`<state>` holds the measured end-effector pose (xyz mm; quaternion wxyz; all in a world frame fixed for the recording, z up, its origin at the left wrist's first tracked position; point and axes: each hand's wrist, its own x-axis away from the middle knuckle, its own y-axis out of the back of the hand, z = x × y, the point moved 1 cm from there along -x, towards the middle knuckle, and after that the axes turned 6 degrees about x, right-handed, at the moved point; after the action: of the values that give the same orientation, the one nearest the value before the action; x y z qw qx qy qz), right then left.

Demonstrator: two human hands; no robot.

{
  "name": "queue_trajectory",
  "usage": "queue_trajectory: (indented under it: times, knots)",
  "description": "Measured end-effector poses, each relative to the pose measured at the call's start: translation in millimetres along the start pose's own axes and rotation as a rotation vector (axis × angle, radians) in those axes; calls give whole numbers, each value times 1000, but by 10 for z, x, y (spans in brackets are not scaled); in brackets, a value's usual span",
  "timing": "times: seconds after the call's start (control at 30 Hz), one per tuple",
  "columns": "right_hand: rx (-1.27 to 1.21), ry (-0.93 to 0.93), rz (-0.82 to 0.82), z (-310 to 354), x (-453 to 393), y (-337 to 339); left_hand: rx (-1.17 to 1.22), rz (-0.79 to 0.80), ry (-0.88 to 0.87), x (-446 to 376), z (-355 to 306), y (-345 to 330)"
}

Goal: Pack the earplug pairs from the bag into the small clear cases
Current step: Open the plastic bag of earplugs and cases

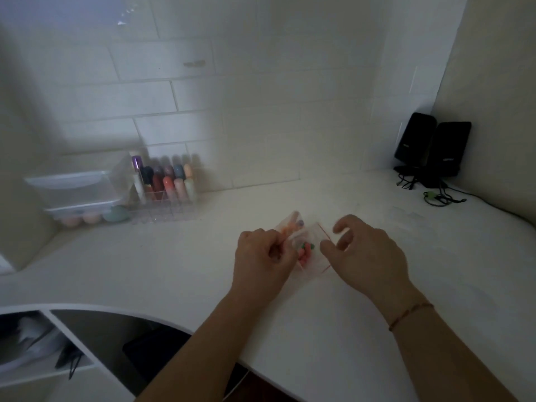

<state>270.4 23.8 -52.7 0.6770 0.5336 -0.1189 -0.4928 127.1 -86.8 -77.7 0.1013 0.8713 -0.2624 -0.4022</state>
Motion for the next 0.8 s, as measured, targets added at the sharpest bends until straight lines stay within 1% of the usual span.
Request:
queue_trajectory:
  times: [0.03,0.1,0.17,0.23,0.3,0.33,0.37,0.43,0.47,0.5,0.53,0.57,0.6,0.67,0.8]
  knots:
    - [-40,44,16,31,21,-7,8,18,-54,11,-16,-5]
    - [1,110,-11,38,33,-16,37,34,-213,35,-48,-7]
    - [22,41,-77,-47,-19,16,40,50,-347,61,-59,-20]
    - [-10,-31,-81,-155,-69,16,57,122,-371,73,-63,-34]
    - [-142,0,-22,-189,-91,-32,118,217,-358,60,-57,-38]
    - [-219,50,-2,-182,-93,-58,164,215,-324,20,-51,-31]
    - [-273,109,1,-172,-93,-77,212,164,-255,-52,-37,-24]
    - [-365,201,-8,-164,-97,-103,251,20,-18,-294,17,-20]
    - [-434,220,-10,-170,-104,-110,231,29,117,-436,48,-33]
    - [-513,226,-5,-179,-106,-115,207,100,221,-559,91,-70]
    - [-590,221,7,-187,-103,-122,215,195,294,-645,128,-118]
    - [-656,214,20,-191,-96,-128,274,259,347,-690,171,-162]
    - [-706,207,28,-191,-92,-130,360,283,386,-699,205,-185]
    - [-776,189,39,-191,-97,-125,477,277,423,-661,291,-184]
    - [-800,161,36,-243,-128,-118,561,270,414,-559,409,-131]
